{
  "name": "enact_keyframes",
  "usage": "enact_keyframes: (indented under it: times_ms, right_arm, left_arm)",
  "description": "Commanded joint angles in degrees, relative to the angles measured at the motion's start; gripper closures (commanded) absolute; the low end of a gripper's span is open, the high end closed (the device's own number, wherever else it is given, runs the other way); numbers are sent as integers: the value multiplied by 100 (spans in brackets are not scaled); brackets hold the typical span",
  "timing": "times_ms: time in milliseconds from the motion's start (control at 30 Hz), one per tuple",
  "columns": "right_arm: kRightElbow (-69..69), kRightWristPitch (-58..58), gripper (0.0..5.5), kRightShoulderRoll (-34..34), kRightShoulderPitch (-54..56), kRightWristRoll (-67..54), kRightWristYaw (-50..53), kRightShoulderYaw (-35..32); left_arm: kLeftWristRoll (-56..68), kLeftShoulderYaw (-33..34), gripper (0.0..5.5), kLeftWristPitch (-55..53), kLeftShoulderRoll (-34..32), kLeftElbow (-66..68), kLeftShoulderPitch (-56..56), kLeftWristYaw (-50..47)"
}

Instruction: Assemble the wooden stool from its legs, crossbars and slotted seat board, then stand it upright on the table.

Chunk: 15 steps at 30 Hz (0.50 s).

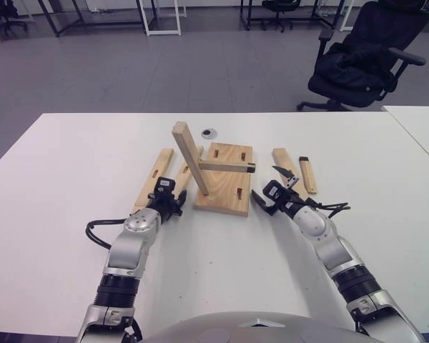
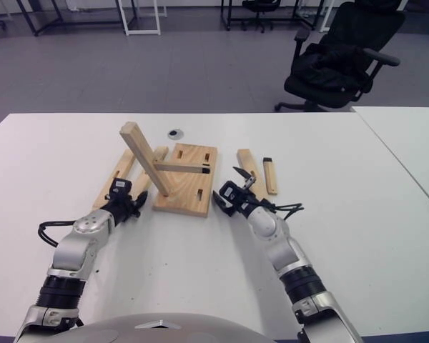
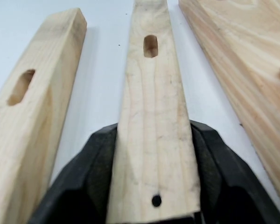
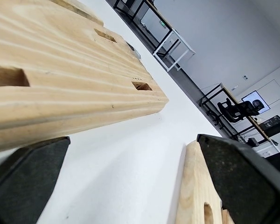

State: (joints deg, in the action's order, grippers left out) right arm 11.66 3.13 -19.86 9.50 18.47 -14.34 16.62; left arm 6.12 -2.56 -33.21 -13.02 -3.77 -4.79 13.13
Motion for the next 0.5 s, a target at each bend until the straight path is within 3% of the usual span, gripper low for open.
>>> enact_keyframes:
  times_ms: [33, 333, 433, 500]
  right_arm:
    - [206, -104, 41, -25, -66, 107, -86, 80]
    - [723, -188, 41, -477, 886, -901, -312, -1248]
    - [718, -931, 41, -417, 1793, -2204, -827, -2123]
    - [329, -2025, 41, -269, 2614, -3681, -1293, -2762]
  left_arm:
    - [-41, 75, 342, 146, -16, 142, 27, -9]
    - [375, 885, 342, 867, -179, -834, -400, 122]
    - [652, 1314, 342, 1182, -658, -1217, -976, 506]
    - [893, 1556, 342, 1196, -1132, -1421, -1507, 875]
